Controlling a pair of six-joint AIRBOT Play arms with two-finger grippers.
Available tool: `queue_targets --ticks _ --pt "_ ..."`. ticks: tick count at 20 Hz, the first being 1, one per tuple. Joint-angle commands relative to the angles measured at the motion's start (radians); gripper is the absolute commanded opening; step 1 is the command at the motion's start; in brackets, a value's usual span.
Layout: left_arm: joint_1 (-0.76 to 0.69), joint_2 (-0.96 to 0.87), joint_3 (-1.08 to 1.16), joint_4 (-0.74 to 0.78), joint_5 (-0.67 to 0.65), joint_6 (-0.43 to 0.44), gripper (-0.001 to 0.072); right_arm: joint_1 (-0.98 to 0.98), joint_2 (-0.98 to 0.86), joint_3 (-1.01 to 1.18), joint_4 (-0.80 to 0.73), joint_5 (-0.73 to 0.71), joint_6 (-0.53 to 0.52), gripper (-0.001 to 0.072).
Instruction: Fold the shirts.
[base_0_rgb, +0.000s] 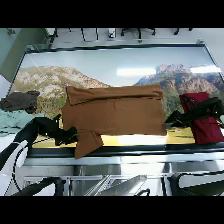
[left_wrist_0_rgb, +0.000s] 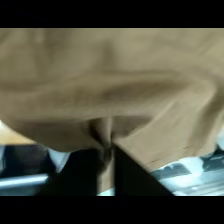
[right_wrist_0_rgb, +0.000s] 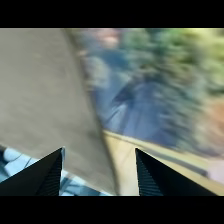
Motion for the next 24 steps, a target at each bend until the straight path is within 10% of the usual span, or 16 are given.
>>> queue_targets --ticks 1,5,6,8,10,21,24 --pt "0.0 0.001 0.011 -0.01 -0.025 0.019 0.002 0.054 -0.052 -0.003 0.003 0.025 -0.019 0.05" --pt "0.0 0.001 0.011 -0.001 -0.003 0.028 0.0019 0.063 -0.056 -0.003 0.01 -0.013 -0.034 0.0454" --pt "0.0 0.001 0.011 -0.001 -0.001 0.028 0.0019 0.063 -0.056 -0.003 0.012 -0.034 -0.049 0.0317" --pt "0.0 0.001 0.011 0.0 0.009 0.029 0.002 0.066 -0.056 -0.005 0.02 -0.061 -0.054 0.0291" --pt "0.0 0.002 0.011 0.011 0.042 0.029 0.0019 0.071 -0.053 -0.006 0.019 -0.076 -0.055 0.0022" --pt "0.0 0.248 0.011 0.255 0.348 -0.012 0.0019 0.029 0.186 -0.079 -0.379 -0.053 0.233 0.0021" --pt "0.012 0.251 0.039 0.238 0.302 -0.006 0.0019 0.031 0.229 -0.082 -0.267 -0.026 0.203 0.0021"
